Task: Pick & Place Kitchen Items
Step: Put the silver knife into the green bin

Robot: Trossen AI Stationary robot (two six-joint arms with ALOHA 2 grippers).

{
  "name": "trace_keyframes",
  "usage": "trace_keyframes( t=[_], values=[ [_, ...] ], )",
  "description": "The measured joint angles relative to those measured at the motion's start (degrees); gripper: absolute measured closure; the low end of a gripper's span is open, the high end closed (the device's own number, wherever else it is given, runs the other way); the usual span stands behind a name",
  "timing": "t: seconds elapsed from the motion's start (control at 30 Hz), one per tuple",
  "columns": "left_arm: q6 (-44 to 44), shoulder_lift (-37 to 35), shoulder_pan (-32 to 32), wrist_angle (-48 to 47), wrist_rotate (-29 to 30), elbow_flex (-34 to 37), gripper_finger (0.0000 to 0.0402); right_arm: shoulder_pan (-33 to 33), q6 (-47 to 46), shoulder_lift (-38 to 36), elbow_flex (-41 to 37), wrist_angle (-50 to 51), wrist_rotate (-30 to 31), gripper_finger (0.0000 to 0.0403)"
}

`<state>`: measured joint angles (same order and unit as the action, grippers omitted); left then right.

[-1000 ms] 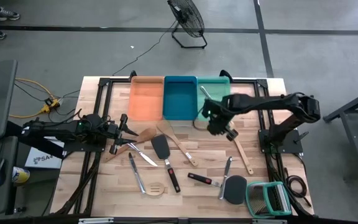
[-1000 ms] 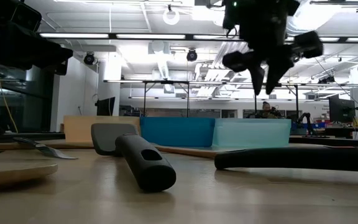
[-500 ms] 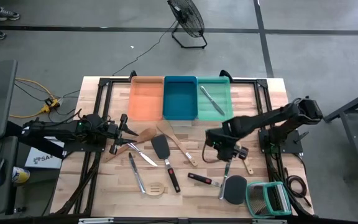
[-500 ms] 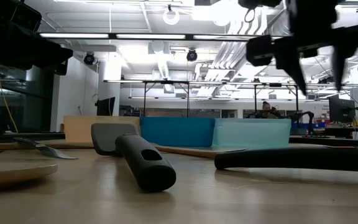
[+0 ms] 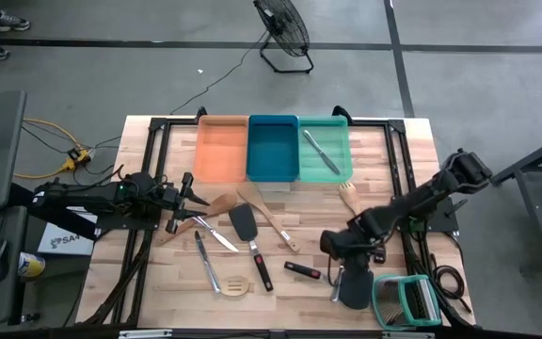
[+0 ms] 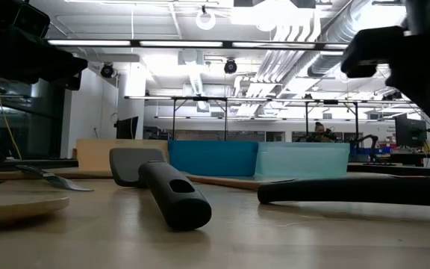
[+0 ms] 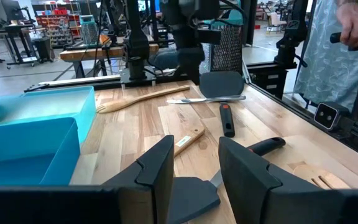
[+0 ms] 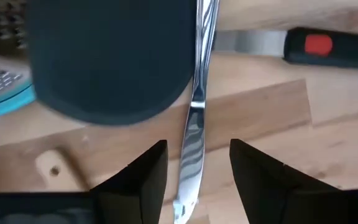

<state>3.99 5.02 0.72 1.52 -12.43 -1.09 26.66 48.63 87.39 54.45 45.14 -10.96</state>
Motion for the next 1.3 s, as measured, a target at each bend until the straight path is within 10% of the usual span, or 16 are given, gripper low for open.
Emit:
trace_keyframes(
  t=[1.3],
  values=[
    [0.0, 0.0, 0.0, 0.0, 0.0, 0.0, 0.0277, 6.0, -14.6, 7.2, -1.9, -11.0, 6.1, 0.0241]
  ],
)
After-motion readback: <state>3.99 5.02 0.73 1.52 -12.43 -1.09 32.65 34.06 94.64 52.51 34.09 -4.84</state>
